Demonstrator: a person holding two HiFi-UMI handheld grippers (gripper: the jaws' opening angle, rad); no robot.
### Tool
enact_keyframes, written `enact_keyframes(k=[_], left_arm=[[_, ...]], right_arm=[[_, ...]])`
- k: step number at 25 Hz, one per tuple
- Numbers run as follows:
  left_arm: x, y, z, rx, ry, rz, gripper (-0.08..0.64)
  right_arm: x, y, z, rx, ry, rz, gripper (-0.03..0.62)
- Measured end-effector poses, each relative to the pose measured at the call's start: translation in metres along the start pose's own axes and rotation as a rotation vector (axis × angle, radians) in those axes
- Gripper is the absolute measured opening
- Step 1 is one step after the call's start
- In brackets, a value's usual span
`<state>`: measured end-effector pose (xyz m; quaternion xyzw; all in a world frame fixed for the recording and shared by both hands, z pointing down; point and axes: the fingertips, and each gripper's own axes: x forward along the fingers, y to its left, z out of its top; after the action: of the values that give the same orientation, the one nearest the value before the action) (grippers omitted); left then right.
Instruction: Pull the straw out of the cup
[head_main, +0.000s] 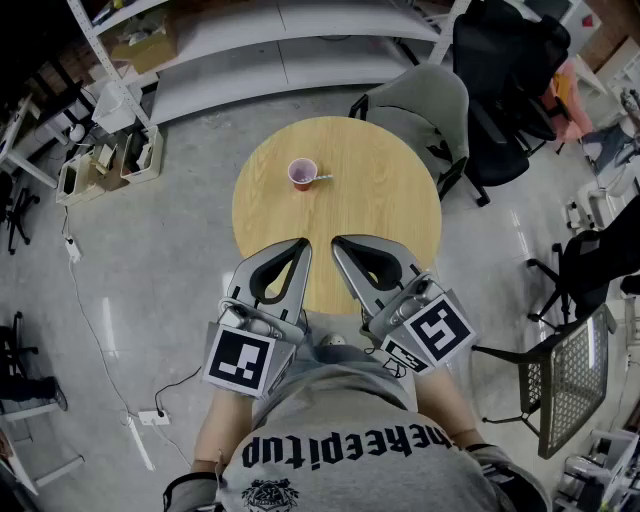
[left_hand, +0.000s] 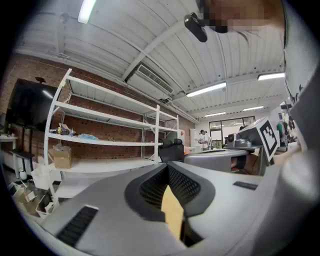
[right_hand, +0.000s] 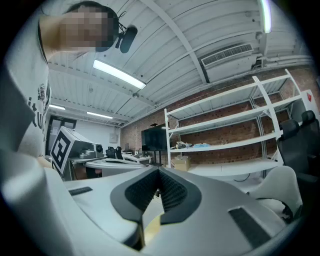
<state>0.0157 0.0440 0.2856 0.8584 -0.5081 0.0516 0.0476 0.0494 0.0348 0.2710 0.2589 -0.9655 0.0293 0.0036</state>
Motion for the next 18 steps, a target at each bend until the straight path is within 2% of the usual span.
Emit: enact_keyframes(k=[6, 10, 15, 18], left_arm=[[0.000, 0.009, -0.001, -0.003, 0.003, 0.003, 0.026], [0.003, 0.021, 0.005, 0.023, -0.059, 0.012, 0.026], [0.005, 0.027, -0.001, -0.002, -0.018, 0.007, 0.026], [0.008, 0.037, 0.005, 0.009, -0.055, 0.007, 0.026]], right_arm=[[0.008, 0.000, -0.001, 0.000, 0.001, 0.002, 0.009], [0.016, -0.001, -0.002, 0.003, 0.007, 0.003, 0.009], [0.024, -0.004, -0.007, 0.004, 0.023, -0.006, 0.009], [0.033, -0.008, -0.010, 0.018, 0.038, -0.020, 0.011]])
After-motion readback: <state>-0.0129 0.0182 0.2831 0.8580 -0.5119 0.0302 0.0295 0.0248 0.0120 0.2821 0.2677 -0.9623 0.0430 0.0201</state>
